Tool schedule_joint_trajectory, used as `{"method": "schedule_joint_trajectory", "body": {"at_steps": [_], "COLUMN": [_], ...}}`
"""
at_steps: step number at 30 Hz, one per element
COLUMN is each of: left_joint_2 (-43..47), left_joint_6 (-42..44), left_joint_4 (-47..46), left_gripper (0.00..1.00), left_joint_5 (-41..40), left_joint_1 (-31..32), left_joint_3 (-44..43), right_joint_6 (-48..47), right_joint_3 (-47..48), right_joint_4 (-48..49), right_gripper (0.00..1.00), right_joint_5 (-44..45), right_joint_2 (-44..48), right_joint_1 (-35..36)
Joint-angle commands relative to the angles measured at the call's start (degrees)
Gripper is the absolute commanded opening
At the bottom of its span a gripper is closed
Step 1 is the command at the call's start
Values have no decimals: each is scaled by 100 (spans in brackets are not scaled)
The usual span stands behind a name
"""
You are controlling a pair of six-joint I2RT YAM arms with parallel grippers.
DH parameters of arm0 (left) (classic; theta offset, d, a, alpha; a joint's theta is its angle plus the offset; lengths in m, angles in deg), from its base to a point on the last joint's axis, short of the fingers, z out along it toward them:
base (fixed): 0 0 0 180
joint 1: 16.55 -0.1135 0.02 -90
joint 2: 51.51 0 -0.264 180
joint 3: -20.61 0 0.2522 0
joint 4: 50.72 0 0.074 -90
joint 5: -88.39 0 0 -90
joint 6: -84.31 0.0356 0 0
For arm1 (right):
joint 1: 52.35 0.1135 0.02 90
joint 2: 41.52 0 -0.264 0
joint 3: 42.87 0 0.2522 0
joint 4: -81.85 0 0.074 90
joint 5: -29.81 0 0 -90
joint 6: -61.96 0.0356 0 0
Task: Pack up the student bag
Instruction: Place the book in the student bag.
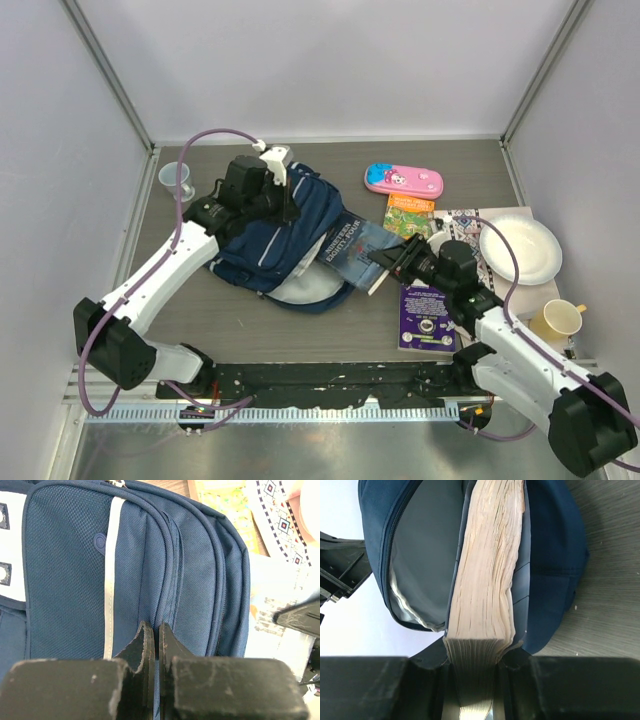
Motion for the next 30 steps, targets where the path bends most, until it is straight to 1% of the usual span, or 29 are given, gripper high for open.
{"method": "schedule_joint_trajectory", "body": {"at_steps": [1, 3, 6, 9, 10, 12, 15, 16, 18, 21, 25, 26, 27, 29, 30], "left_joint_2": [270, 270, 235, 191, 191, 173, 164, 155, 164, 164, 260, 296, 313, 375, 384], "left_joint_6": [-141, -141, -53, -9, 17, 44, 79, 88, 140, 184, 184, 202, 202, 176, 158], "left_joint_4": [-1018, -1062, -1202, -1220, -1220, -1203, -1203, -1185, -1168, -1150, -1264, -1290, -1334, -1396, -1440], "left_gripper": [0, 0, 0, 0, 0, 0, 0, 0, 0, 0, 0, 0, 0, 0, 0], "left_joint_5": [440, 598, 844, 1054, 1108, 1187, 1345, 1441, 1468, 1688, 1951, 2030, 2153, 2242, 2303], "left_joint_1": [22, 22, 22, 22, 22, 22, 22, 22, 22, 22, 13, -4, -13, -66, -92], "left_joint_3": [-115, -88, -36, -79, -88, -132, -150, -159, -176, -185, -194, -194, -203, -203, -194], "right_joint_6": [-2, -109, -48, 145, 181, 146, 189, 216, 251, 129, 234, 234, 243, 164, 155], "right_joint_3": [273, 397, 441, 458, 476, 598, 810, 836, 994, 1231, 1416, 1503, 1539, 1644, 1671], "right_joint_4": [1614, 1658, 2141, 2834, 3228, 3459, 3845, 4178, 4330, 4366, 4515, 4489, 4480, 4734, 4900], "right_gripper": [1, 1, 1, 1, 1, 1, 1, 1, 1, 1, 1, 1, 1, 1, 1], "right_joint_5": [-108, 49, 129, 103, 120, 155, 226, 252, 313, 664, 1332, 1733, 1938, 2499, 2580], "right_joint_2": [-238, -484, -801, -1293, -1529, -1758, -2163, -2268, -2541, -2892, -3367, -3446, -3612, -3859, -4139], "right_joint_1": [96, 281, 510, 737, 808, 975, 1081, 1107, 1125, 1239, 1476, 1651, 1757, 2037, 2109]}}
